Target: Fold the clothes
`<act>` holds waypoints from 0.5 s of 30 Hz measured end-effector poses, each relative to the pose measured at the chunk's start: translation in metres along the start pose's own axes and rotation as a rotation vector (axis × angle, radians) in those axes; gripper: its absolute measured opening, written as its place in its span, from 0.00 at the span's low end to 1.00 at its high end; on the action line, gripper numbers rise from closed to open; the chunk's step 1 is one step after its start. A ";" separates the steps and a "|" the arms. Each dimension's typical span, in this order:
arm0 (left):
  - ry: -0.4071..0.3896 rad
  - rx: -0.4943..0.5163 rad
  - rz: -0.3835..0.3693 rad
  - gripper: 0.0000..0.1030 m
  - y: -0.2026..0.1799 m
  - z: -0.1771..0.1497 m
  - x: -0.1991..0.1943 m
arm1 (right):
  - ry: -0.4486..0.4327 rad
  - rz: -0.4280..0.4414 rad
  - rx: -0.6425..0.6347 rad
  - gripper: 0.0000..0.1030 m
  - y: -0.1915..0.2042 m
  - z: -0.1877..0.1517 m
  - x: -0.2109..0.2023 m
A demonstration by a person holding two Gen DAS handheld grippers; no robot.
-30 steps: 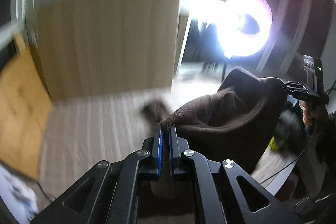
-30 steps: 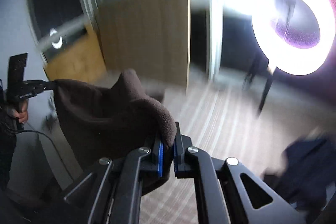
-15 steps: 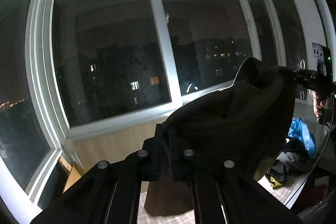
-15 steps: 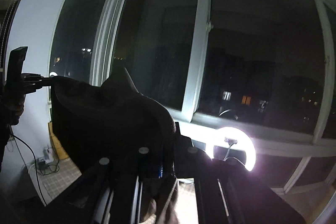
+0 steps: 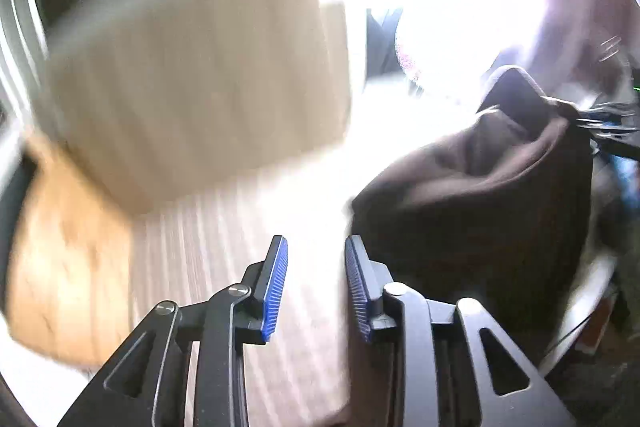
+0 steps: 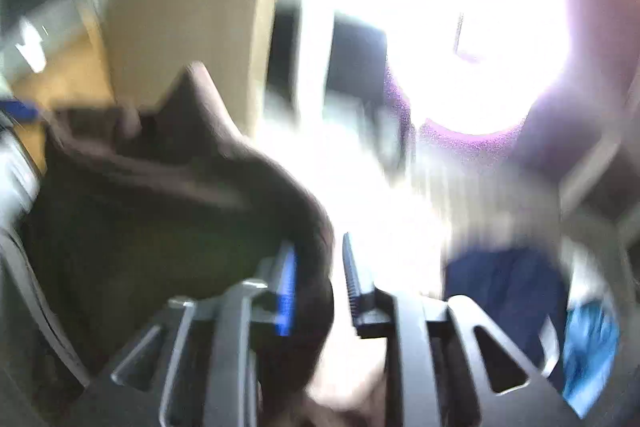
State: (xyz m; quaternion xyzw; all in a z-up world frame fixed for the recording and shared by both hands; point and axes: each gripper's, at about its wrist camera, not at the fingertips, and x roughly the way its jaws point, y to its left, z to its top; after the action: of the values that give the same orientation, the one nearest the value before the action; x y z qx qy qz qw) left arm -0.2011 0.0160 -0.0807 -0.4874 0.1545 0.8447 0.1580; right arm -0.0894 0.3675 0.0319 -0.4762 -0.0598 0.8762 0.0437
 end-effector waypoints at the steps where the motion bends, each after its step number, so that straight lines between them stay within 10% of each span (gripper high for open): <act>1: 0.049 -0.015 -0.013 0.14 0.003 -0.012 0.025 | 0.118 -0.018 0.002 0.22 -0.001 -0.018 0.039; 3: 0.111 -0.073 -0.095 0.14 0.009 -0.034 0.061 | 0.268 -0.004 0.033 0.25 -0.007 -0.056 0.096; 9: 0.130 -0.038 -0.208 0.42 -0.014 -0.023 0.096 | 0.257 0.094 0.121 0.54 -0.025 -0.071 0.131; 15: 0.175 -0.044 -0.268 0.48 -0.043 0.001 0.134 | 0.318 0.202 0.190 0.54 -0.024 -0.068 0.172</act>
State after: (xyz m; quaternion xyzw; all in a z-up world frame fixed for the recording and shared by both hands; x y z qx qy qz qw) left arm -0.2477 0.0710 -0.2020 -0.5789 0.0826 0.7736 0.2442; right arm -0.1254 0.4185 -0.1437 -0.6059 0.0788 0.7916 0.0092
